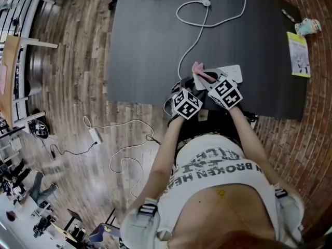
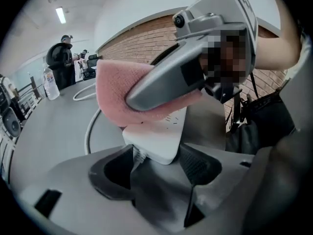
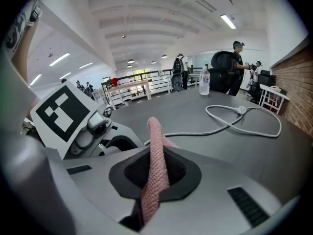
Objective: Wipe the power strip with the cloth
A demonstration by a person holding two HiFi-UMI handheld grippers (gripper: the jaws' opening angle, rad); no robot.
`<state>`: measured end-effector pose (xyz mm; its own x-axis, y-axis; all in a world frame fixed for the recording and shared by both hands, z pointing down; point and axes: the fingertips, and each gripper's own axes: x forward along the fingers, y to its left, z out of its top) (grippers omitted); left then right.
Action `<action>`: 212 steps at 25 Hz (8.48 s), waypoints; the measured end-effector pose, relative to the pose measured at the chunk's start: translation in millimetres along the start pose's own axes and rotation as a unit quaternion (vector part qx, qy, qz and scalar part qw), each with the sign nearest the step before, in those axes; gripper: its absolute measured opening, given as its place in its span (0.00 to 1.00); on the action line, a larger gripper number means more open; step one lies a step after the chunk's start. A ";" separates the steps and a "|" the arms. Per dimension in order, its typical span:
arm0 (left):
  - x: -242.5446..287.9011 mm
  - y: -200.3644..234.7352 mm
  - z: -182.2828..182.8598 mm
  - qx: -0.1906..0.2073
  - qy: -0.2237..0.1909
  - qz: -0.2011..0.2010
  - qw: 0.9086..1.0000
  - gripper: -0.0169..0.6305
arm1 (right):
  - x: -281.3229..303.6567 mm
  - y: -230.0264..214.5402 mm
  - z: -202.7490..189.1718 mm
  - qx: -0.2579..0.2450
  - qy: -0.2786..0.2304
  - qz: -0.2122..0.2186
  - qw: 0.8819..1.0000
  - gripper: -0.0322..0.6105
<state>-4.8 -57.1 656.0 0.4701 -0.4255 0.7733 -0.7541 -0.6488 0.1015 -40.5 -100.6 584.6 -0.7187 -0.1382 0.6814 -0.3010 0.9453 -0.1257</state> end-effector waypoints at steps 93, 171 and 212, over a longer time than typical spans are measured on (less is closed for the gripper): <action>4.4 2.4 -8.4 0.003 0.030 -0.014 0.999 0.45 | -68.2 -102.9 -103.4 0.069 0.069 -0.144 0.985 0.08; 5.2 1.5 -9.7 0.011 0.032 -0.011 0.999 0.46 | -19.1 4.7 -73.6 -0.032 0.071 -0.009 0.997 0.07; 6.1 1.6 -11.0 0.010 0.038 -0.011 0.999 0.46 | -63.3 -48.0 -108.0 0.048 0.060 -0.082 0.994 0.07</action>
<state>-8.2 -53.8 667.8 0.4501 -0.3627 0.8160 -0.7338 -0.6710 0.1066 87.1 -105.4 625.4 -0.5776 -0.2468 0.7781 -0.4707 0.8795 -0.0704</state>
